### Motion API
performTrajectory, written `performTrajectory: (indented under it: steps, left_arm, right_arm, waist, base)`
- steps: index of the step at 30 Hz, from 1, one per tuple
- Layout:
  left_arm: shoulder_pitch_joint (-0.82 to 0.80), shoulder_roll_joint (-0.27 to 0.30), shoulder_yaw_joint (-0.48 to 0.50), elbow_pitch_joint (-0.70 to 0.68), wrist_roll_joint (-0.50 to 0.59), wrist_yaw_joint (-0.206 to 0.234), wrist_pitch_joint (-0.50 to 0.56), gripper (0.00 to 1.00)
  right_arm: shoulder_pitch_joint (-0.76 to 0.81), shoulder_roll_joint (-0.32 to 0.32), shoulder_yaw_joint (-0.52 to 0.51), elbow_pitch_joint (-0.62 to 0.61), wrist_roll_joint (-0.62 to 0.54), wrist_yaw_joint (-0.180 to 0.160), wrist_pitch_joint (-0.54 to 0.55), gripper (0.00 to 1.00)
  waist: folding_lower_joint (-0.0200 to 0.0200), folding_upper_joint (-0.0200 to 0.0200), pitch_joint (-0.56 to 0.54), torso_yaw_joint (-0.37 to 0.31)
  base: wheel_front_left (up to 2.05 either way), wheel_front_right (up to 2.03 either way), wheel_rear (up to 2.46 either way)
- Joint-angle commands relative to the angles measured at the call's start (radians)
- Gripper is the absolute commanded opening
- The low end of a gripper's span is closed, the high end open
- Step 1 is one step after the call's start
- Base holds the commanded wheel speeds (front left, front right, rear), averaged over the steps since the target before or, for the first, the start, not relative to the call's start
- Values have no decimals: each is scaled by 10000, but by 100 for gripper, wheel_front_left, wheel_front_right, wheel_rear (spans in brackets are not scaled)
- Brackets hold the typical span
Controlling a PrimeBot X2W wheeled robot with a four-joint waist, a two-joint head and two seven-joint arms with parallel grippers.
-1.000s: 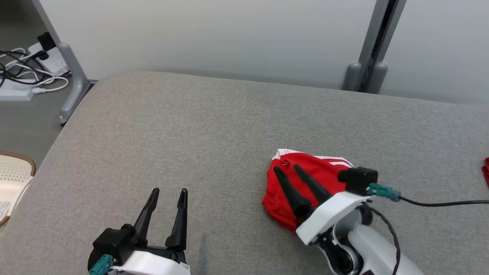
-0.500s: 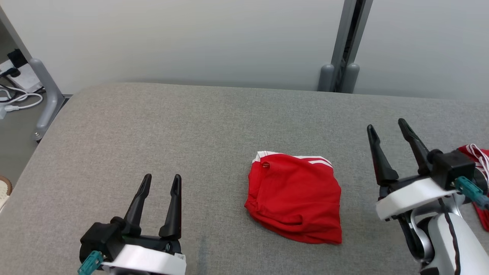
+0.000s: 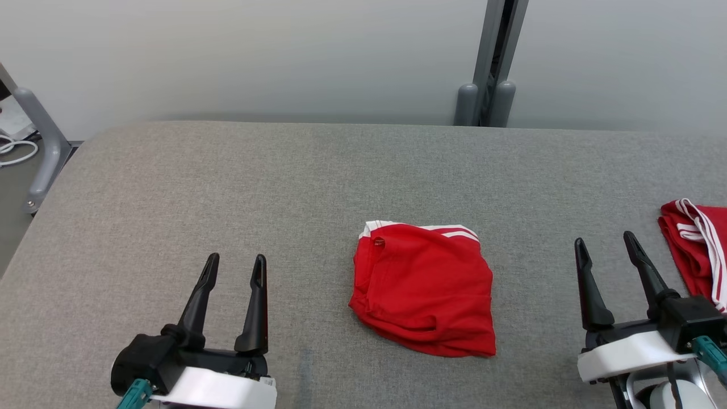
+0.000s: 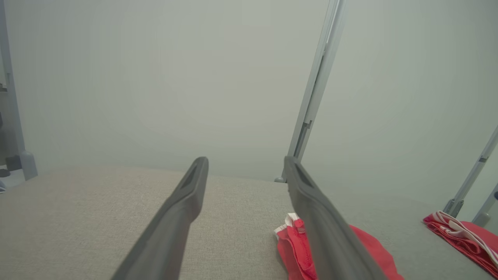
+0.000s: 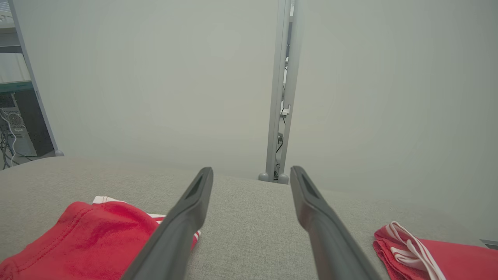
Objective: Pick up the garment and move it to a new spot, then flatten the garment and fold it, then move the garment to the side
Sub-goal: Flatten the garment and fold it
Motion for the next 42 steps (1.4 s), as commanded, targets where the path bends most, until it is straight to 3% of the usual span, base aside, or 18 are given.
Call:
performTrajectory:
  steps: [1,14,15,16,24,29,35,42]
  left_arm:
    - [67,35,-22,-51,103,47,1,100]
    - [235,35,-303,344,272,-44,1,100]
    - [231,33,-311,360,257,-53,1,100]
    - [224,33,-323,379,239,-70,1,100]
    - [38,33,-457,471,151,-189,1,100]
    - [-59,35,-513,505,122,-228,1,100]
    - [-301,35,-678,573,-2,-194,2,100]
    - [-342,35,-726,650,-50,-175,2,100]
  right_arm:
    - [74,10,-99,89,-35,-1,-81,100]
    - [-2,79,-299,207,274,-1,-94,99]
    - [9,80,-283,259,342,-1,-95,41]
    - [2,79,-231,308,337,-1,-95,0]
    - [-168,75,107,436,246,-1,-95,0]
    - [-241,-26,996,831,521,-1,-55,0]
    - [-791,-479,2800,2120,1889,-1,582,0]
    - [-1185,-916,4110,3059,3782,-1,1419,0]
  waist:
    - [0,0,5,-38]
    - [0,0,0,13]
    - [0,0,1,36]
    - [0,0,4,62]
    - [0,0,209,420]
    - [0,0,400,651]
    - [0,0,737,1152]
    - [0,0,841,1480]
  base:
    - [0,0,0]
    - [0,0,0]
    - [0,0,0]
    - [0,0,0]
    - [0,0,0]
    - [0,0,0]
    - [0,0,0]
    - [0,0,0]
